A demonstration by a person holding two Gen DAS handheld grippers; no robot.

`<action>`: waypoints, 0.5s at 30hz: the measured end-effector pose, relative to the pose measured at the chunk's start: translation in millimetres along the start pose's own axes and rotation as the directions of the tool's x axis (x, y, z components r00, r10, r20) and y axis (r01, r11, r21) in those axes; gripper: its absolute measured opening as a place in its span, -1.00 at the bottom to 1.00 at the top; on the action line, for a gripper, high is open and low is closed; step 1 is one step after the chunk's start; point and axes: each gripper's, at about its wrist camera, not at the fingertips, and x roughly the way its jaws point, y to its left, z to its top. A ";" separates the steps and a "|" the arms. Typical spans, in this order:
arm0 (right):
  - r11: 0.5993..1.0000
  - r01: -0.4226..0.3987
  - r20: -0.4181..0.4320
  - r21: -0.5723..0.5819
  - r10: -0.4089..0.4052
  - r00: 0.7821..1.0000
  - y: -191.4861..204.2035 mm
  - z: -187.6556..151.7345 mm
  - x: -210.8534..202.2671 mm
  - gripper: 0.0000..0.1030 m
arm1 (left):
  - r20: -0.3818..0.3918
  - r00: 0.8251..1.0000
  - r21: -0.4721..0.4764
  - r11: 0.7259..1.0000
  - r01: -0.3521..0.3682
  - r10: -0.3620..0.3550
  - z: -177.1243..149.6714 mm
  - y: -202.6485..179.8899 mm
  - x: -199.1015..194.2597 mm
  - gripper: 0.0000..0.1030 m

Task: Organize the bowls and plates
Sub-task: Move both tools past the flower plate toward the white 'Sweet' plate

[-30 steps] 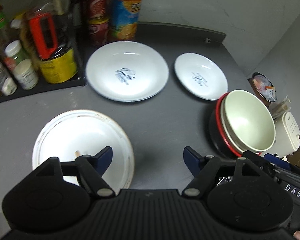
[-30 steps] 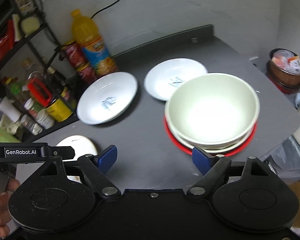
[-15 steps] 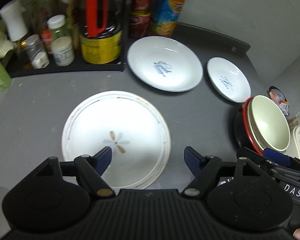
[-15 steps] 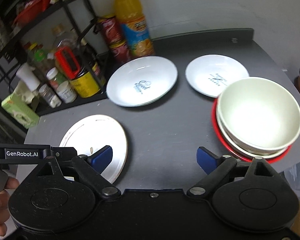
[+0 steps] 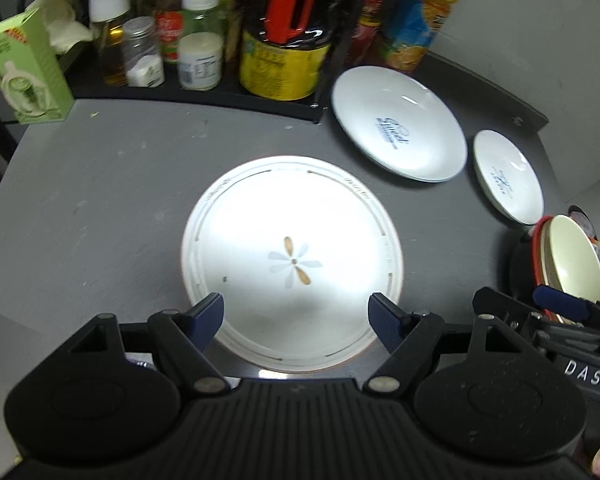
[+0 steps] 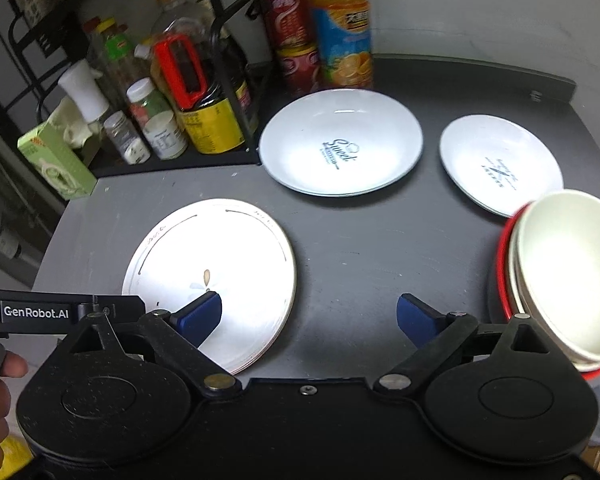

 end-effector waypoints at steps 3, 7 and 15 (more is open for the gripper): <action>0.999 -0.015 -0.013 -0.031 0.014 1.000 2.0 5.2 5.1 0.88 | -0.009 1.000 -0.043 0.999 -0.016 0.015 1.1 6.8 2.0 0.51; 0.997 -0.024 -0.038 -0.072 0.021 0.999 2.4 11.2 13.9 0.89 | -0.020 0.999 -0.070 0.997 -0.036 0.035 3.5 9.2 6.9 0.51; 0.990 -0.040 -0.092 -0.132 0.027 0.995 -14.1 31.1 32.1 0.92 | -0.049 0.997 -0.159 0.985 -0.070 0.063 15.0 4.5 22.9 0.51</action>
